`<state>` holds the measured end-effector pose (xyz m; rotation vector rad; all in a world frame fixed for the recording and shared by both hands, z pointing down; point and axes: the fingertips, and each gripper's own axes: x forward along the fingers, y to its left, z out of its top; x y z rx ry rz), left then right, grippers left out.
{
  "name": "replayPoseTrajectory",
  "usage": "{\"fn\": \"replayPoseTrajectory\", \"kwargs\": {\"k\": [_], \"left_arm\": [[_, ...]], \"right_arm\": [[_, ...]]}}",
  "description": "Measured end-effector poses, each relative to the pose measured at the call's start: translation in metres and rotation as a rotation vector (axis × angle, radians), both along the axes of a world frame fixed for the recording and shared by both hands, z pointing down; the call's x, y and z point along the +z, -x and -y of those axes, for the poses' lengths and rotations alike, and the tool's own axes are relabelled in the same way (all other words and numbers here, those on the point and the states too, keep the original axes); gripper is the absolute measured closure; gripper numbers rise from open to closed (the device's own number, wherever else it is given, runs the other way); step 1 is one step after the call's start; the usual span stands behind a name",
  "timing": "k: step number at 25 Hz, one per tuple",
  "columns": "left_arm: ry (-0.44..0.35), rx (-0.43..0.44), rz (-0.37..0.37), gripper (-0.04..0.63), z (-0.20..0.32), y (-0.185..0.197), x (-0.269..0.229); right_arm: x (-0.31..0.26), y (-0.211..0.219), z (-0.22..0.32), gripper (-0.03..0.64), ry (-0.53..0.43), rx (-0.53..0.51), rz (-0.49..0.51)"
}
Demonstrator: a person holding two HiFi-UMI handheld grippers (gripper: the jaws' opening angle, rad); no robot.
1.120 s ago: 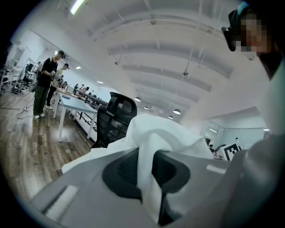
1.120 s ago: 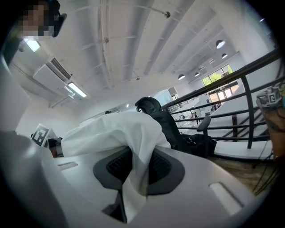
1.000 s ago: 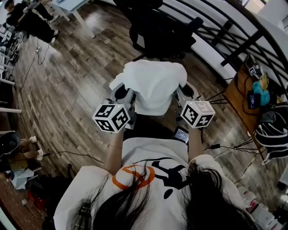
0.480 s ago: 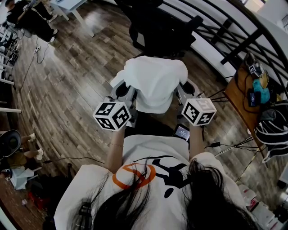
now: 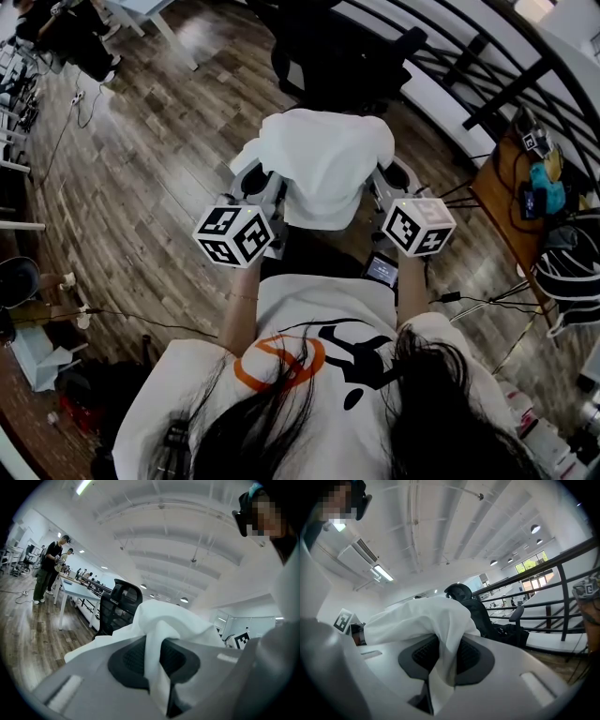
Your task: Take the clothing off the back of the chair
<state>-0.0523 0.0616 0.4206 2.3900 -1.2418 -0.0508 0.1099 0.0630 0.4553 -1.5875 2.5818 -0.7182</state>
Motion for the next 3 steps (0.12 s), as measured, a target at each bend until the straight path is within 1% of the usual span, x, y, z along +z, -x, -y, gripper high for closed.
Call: {"fn": "replayPoseTrajectory", "kwargs": {"k": [3], "left_arm": [[-0.011,0.0,0.002,0.54,0.0074,-0.0001,-0.0044]], "right_arm": [[-0.0045,-0.0005,0.0083,0.52,-0.013,-0.002,-0.006]]}}
